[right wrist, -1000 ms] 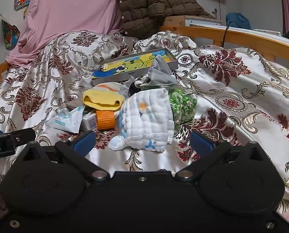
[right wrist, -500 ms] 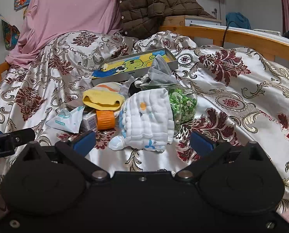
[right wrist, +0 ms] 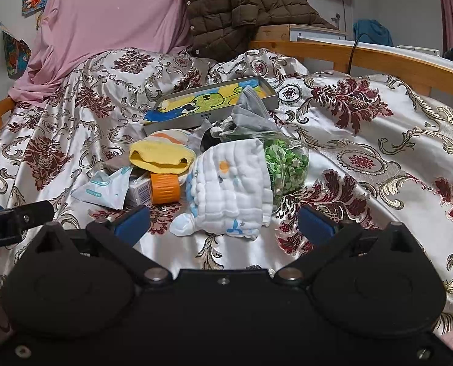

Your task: Organize soft objects

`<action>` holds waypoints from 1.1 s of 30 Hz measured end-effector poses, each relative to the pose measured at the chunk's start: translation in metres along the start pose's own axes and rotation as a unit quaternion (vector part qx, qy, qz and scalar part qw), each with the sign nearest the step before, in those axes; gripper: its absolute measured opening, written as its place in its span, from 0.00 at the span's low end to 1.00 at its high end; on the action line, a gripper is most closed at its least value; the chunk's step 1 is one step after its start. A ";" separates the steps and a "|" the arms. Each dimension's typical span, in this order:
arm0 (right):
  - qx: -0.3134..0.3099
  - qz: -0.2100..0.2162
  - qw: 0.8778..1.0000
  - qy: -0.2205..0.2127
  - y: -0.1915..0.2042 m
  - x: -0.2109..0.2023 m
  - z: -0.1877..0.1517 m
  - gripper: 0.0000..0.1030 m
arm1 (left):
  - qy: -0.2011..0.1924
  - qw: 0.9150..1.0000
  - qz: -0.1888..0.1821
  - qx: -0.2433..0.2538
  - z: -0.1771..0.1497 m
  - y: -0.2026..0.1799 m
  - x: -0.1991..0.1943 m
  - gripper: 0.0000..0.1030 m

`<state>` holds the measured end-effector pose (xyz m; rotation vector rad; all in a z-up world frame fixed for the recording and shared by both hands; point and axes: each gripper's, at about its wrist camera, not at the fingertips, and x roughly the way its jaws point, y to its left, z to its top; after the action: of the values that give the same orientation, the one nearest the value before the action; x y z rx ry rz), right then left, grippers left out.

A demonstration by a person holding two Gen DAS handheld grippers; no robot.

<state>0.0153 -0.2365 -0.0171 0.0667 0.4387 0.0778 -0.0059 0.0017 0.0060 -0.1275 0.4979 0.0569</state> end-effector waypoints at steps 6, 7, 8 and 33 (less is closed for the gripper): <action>-0.001 0.000 1.000 -0.001 0.000 0.000 0.000 1.00 | -0.001 1.000 -0.001 0.000 0.000 0.000 0.000 0.99; -0.001 0.000 1.000 -0.001 0.000 -0.001 0.000 1.00 | -0.002 1.000 0.000 0.001 0.000 0.000 0.000 0.99; 0.000 0.000 1.000 -0.001 0.000 0.000 0.000 1.00 | -0.002 1.000 0.000 0.001 0.000 0.001 0.000 0.99; -0.007 -0.011 1.000 0.007 0.001 0.004 0.000 1.00 | 0.014 0.999 0.016 0.026 0.004 0.006 0.012 0.99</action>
<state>0.0185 -0.2350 -0.0182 0.0485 0.4535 0.0601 0.0057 0.0086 0.0030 -0.0700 0.5297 0.0743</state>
